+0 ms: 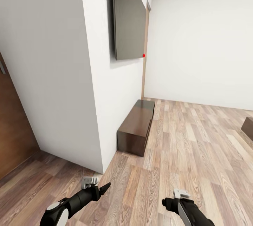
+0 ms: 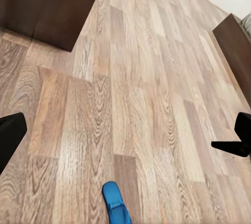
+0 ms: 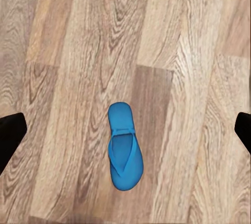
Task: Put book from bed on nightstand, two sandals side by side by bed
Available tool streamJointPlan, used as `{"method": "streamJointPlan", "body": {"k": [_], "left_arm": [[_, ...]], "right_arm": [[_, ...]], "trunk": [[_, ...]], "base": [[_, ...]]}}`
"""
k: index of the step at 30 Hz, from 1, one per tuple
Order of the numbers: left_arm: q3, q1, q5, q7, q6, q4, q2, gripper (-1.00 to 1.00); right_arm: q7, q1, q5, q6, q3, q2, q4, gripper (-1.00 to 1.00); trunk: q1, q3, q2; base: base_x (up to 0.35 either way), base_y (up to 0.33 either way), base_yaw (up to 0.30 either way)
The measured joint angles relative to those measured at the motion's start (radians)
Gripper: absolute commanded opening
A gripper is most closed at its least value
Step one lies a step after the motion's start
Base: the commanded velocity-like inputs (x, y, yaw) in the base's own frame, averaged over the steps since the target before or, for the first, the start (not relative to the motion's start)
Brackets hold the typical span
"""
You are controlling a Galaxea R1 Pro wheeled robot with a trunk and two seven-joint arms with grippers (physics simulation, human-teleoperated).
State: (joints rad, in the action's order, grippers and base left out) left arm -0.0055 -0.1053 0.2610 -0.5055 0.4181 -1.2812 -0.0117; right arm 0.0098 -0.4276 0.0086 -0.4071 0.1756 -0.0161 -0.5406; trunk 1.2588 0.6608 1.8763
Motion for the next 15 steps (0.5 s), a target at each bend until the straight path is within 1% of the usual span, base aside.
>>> {"method": "streamJointPlan", "body": {"k": [3,6,15], "left_arm": [[0.000,0.000,0.000,0.000,0.000,0.000,0.000,1.00],[0.000,0.000,0.000,0.000,0.000,0.001,0.000,1.00],[0.000,0.000,0.000,0.000,0.000,0.001,0.001,1.00]], "right_arm": [[0.000,0.000,-0.001,0.038,-0.003,0.000,0.003,1.00],[0.000,0.000,-0.001,0.057,-0.004,0.000,0.004,1.00],[-0.001,0.000,0.000,0.065,-0.005,0.000,0.004,1.00]], "trunk": [[0.011,0.009,0.021],[0.023,0.019,0.042],[0.058,0.047,0.105]], "base": [[0.000,0.000,0.000],[0.000,0.000,0.000],[0.000,0.000,0.000]]}}
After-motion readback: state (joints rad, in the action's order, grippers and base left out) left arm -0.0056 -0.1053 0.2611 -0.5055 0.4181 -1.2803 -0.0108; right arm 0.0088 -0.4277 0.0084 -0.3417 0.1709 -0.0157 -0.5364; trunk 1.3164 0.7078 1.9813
